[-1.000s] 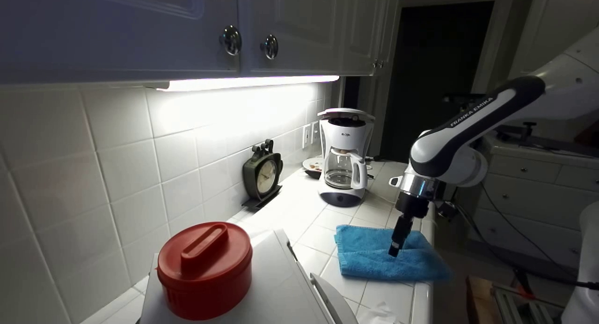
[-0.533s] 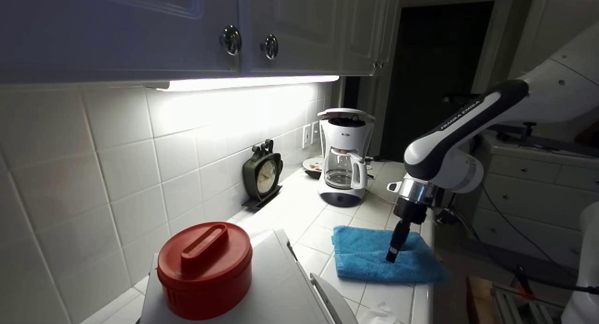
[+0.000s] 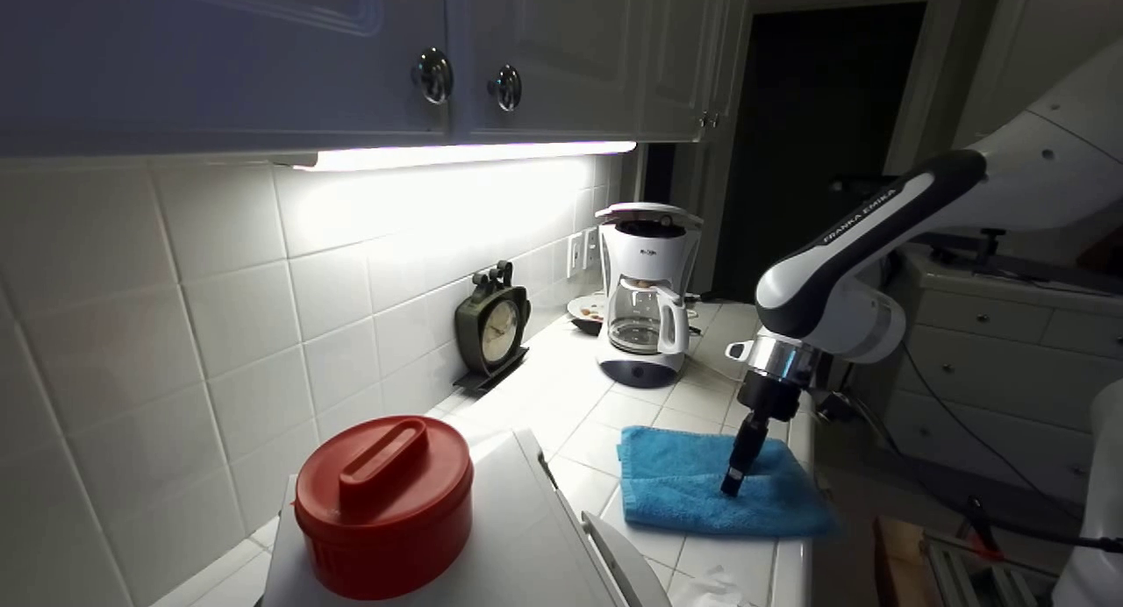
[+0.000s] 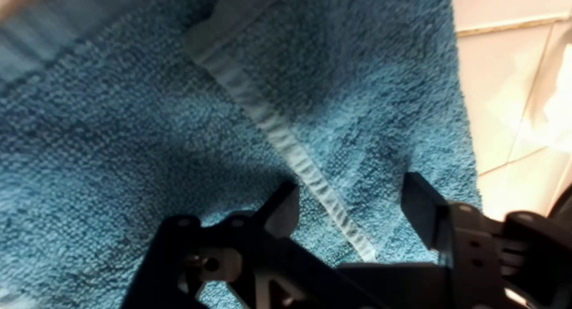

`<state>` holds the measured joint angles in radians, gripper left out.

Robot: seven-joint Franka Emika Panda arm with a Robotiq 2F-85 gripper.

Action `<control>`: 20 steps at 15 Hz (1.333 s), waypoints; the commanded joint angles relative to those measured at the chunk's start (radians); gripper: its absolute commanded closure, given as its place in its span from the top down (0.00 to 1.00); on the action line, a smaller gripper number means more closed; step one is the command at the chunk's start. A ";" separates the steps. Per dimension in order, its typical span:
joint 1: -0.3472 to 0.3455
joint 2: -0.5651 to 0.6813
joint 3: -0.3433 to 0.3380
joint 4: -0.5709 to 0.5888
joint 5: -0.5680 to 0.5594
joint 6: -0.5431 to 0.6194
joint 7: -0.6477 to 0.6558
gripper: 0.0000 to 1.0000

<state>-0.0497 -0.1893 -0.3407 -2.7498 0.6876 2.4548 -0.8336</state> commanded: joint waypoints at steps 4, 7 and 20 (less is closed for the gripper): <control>-0.037 0.013 0.021 0.000 0.032 0.015 -0.032 0.16; -0.045 0.010 0.022 0.000 0.028 0.019 -0.027 0.03; -0.067 -0.005 0.023 0.005 0.013 0.030 -0.017 0.03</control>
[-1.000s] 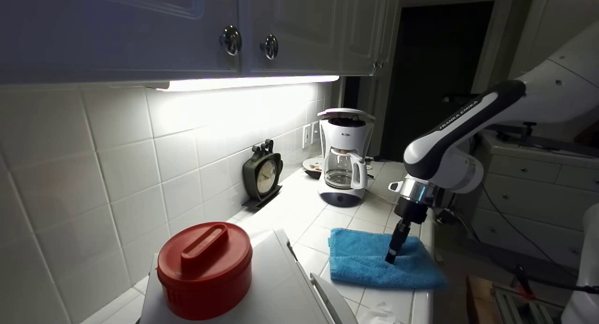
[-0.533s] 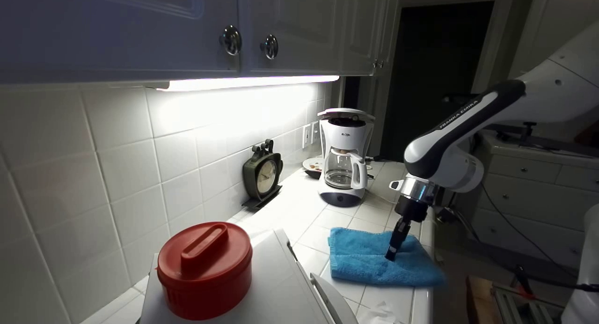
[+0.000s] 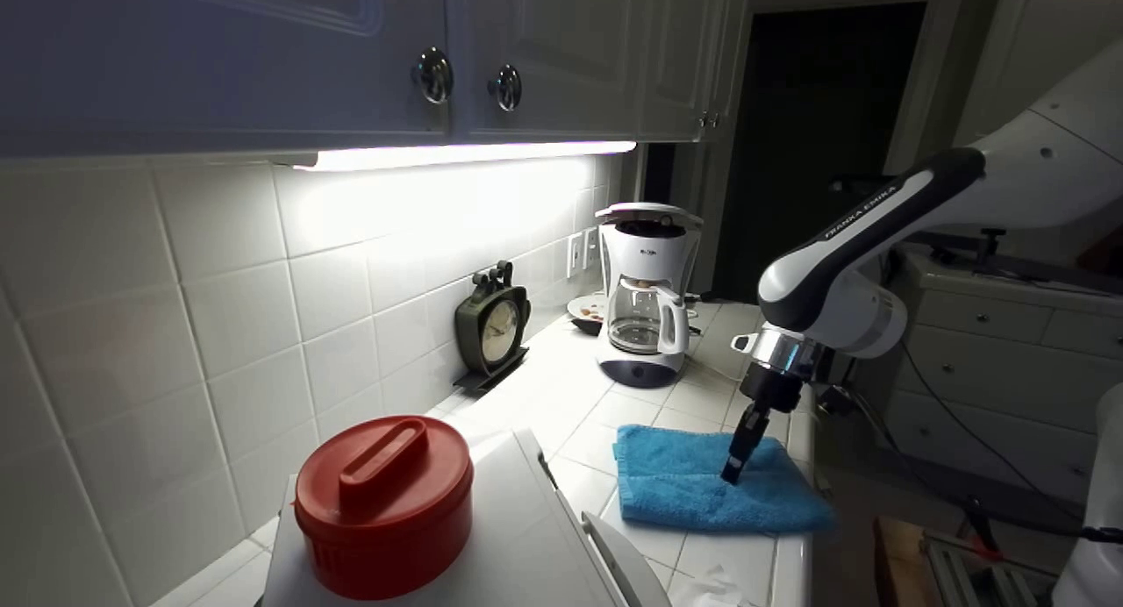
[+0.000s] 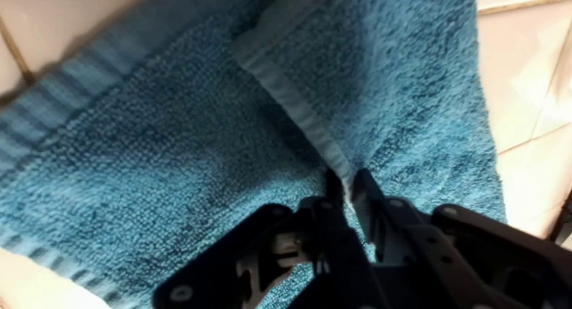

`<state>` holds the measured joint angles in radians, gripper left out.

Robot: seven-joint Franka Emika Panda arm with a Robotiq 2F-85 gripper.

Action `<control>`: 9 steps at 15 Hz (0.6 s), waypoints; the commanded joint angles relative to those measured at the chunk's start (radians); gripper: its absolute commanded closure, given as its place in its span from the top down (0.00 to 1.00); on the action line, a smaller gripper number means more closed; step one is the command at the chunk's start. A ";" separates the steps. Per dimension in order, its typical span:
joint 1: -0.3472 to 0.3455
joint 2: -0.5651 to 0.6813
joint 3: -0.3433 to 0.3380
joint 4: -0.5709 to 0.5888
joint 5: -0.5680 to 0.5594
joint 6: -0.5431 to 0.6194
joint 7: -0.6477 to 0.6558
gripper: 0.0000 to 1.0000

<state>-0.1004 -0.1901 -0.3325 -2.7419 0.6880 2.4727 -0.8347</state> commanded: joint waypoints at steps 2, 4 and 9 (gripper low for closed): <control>-0.019 -0.009 0.016 -0.004 0.008 0.013 -0.014 0.08; -0.018 -0.016 0.017 -0.005 0.010 0.010 -0.016 0.33; -0.012 -0.041 0.027 -0.010 0.016 0.010 -0.008 0.12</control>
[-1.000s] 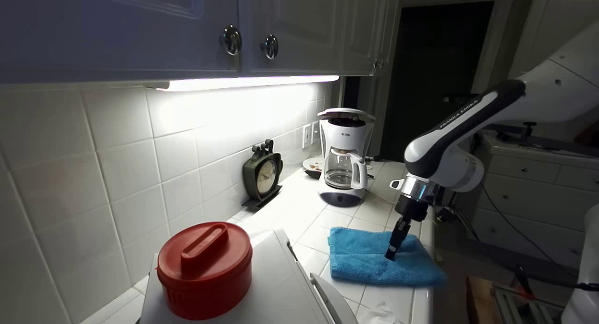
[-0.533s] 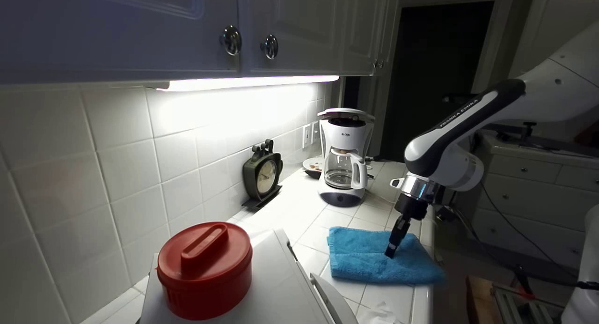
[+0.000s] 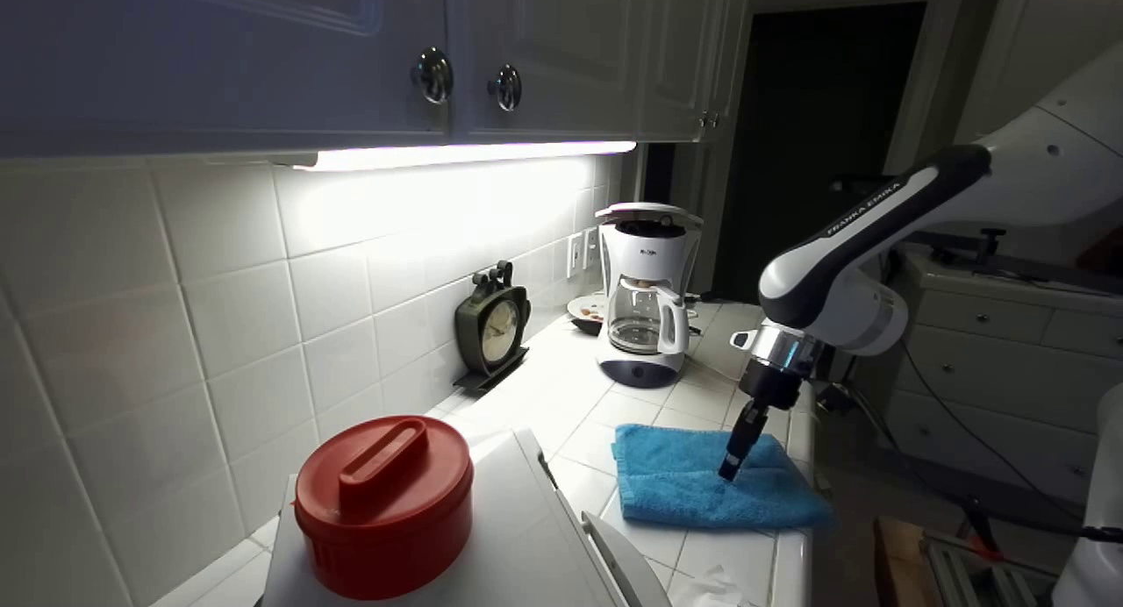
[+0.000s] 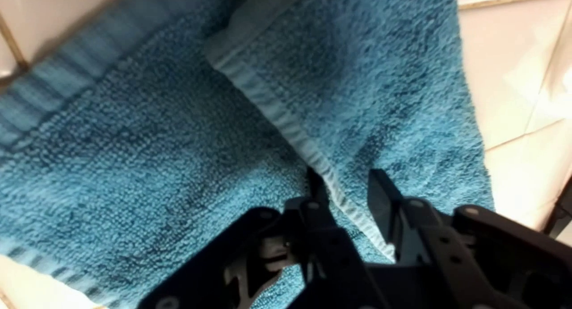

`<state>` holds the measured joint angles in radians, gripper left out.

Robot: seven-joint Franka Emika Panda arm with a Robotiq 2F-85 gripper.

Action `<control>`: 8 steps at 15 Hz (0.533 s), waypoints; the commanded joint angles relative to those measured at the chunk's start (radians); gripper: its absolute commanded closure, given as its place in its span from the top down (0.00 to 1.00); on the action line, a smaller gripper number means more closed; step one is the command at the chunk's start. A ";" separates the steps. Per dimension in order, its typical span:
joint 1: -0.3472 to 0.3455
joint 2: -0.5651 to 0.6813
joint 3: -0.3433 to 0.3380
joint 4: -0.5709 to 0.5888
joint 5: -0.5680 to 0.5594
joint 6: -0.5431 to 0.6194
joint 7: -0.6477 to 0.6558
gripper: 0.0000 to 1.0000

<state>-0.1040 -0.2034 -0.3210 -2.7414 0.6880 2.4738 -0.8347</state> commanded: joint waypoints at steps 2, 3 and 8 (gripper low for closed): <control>-0.008 -0.034 0.019 -0.010 0.013 0.009 -0.004 0.02; -0.008 -0.036 0.020 -0.010 0.012 0.009 -0.003 0.01; -0.008 -0.058 0.024 -0.011 0.002 0.011 0.010 0.02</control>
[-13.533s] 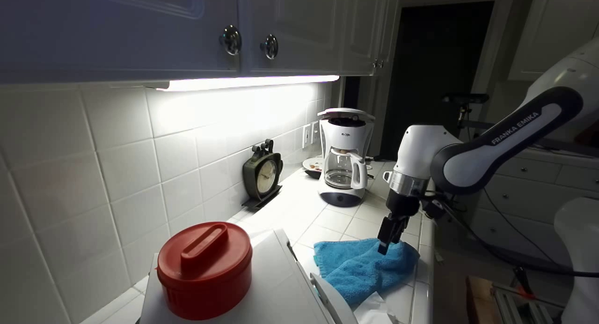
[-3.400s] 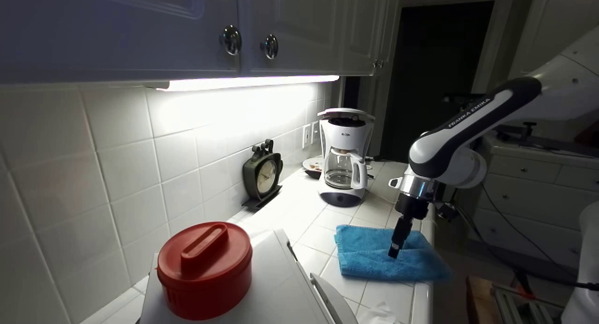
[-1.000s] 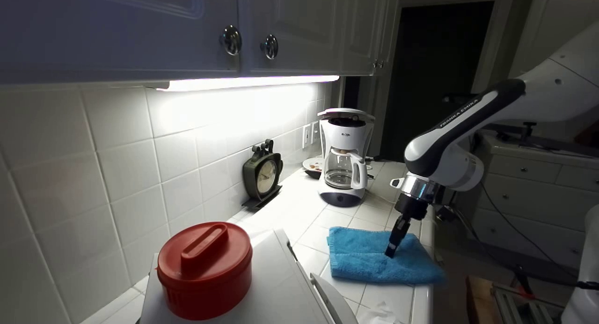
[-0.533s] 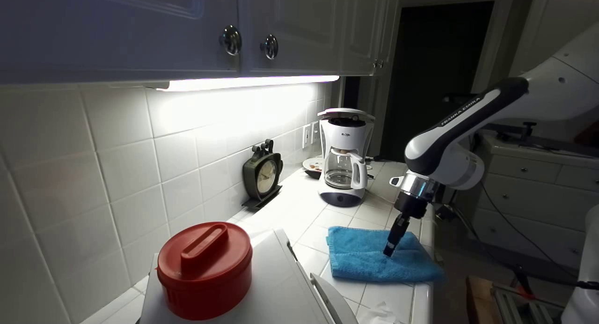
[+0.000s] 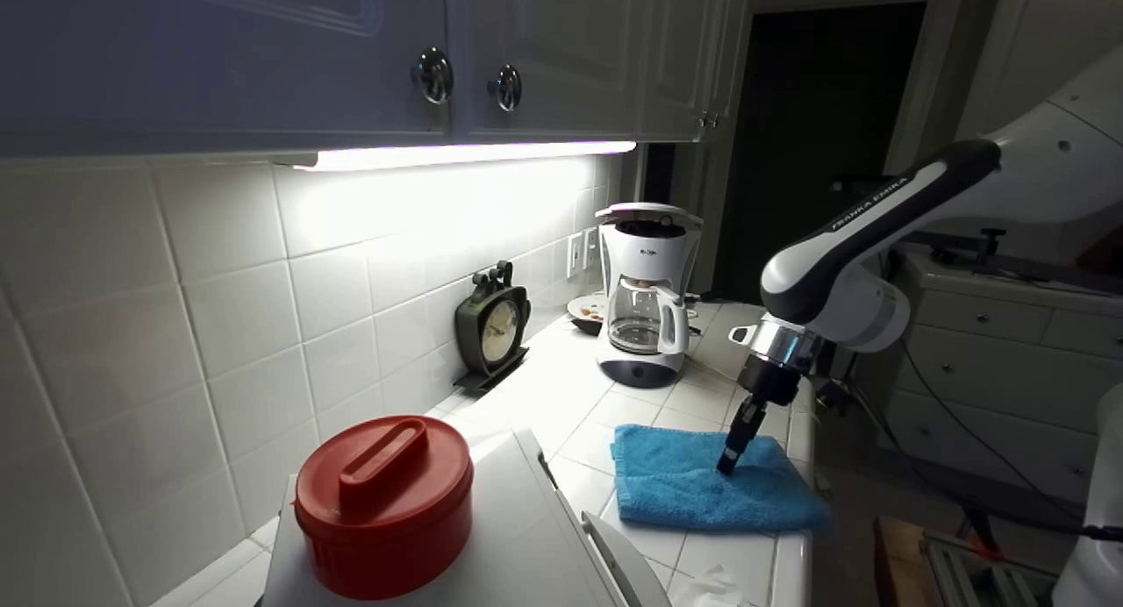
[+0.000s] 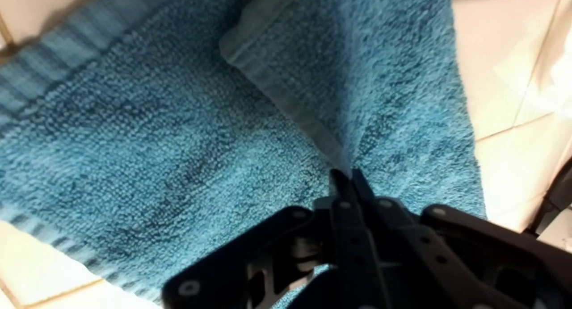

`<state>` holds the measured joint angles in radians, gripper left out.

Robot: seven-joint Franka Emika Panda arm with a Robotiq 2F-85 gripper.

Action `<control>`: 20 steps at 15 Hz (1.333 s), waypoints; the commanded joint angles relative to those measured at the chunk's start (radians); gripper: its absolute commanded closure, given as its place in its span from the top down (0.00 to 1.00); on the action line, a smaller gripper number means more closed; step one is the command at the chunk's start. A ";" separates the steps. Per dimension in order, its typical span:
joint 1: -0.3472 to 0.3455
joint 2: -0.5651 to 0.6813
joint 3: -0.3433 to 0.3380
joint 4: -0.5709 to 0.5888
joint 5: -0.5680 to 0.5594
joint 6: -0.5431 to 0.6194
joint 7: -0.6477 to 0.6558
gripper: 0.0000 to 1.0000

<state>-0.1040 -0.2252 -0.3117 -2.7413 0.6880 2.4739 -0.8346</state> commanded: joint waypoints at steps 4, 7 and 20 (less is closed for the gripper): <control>0.003 -0.097 0.033 -0.013 -0.011 -0.027 0.027 0.02; 0.014 -0.152 0.050 -0.013 -0.028 -0.080 0.034 0.02; 0.078 -0.174 0.127 -0.005 -0.072 -0.380 0.032 0.02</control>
<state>-0.0346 -0.4104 -0.2039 -2.7465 0.6517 2.1206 -0.8257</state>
